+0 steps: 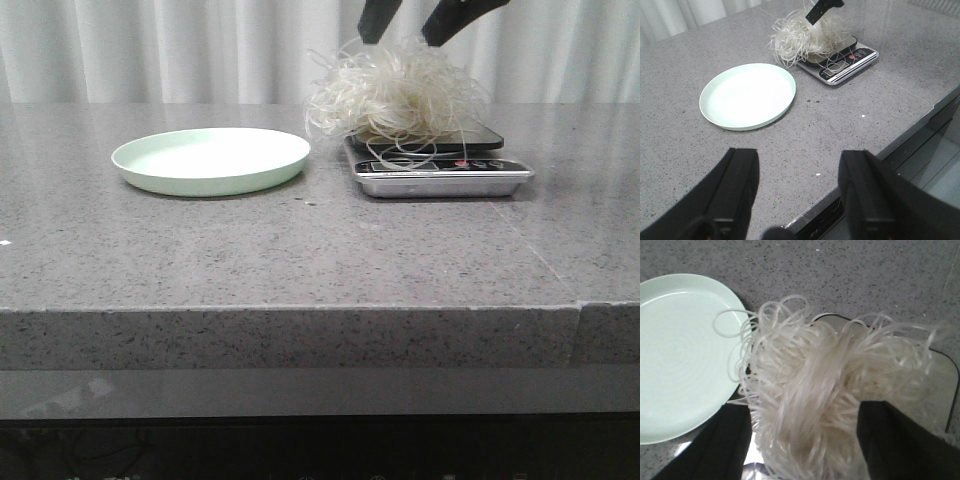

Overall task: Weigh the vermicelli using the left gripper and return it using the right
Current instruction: 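Lower the right gripper onto the vermicelli on the scale and grasp it, then lift the vermicelli with the right gripper and carry it over the plate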

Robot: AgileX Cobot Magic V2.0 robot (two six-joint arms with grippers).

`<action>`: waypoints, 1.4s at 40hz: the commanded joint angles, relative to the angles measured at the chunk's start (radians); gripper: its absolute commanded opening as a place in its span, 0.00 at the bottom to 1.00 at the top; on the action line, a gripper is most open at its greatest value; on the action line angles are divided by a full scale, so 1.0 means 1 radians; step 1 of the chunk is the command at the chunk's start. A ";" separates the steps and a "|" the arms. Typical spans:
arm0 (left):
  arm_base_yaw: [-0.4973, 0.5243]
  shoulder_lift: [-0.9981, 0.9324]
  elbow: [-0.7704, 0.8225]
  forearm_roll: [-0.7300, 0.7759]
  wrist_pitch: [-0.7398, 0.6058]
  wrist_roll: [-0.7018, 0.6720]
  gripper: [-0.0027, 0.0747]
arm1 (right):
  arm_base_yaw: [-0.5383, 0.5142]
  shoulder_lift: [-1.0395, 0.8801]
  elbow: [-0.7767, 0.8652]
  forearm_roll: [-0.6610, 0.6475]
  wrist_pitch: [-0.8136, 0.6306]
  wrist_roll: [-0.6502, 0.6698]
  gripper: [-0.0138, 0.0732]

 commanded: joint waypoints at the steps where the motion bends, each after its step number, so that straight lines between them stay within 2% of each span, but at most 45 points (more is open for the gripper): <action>1: -0.008 0.006 -0.024 0.004 -0.075 -0.009 0.60 | 0.000 -0.013 -0.067 -0.017 -0.059 -0.011 0.80; 11: -0.008 0.006 -0.024 0.004 -0.074 -0.009 0.60 | 0.000 0.043 -0.091 -0.028 -0.059 -0.011 0.80; 14: -0.008 0.006 -0.024 0.004 -0.074 -0.009 0.60 | 0.000 0.052 -0.091 -0.032 -0.053 -0.011 0.77; 24: -0.008 0.006 -0.024 0.004 -0.074 -0.009 0.60 | 0.000 0.053 -0.091 -0.033 -0.036 -0.011 0.44; 29: -0.008 0.006 -0.024 0.004 -0.074 -0.009 0.60 | 0.000 0.053 -0.091 -0.033 -0.036 -0.011 0.36; 39: -0.008 0.006 -0.024 0.004 -0.074 -0.009 0.60 | 0.000 0.040 -0.131 -0.033 0.011 -0.011 0.36; 51: -0.008 0.006 -0.024 0.004 -0.074 -0.009 0.60 | 0.026 0.016 -0.332 -0.026 0.153 -0.011 0.36; 56: -0.008 0.006 -0.024 0.004 -0.074 -0.009 0.60 | 0.063 0.016 -0.411 -0.020 0.168 -0.011 0.36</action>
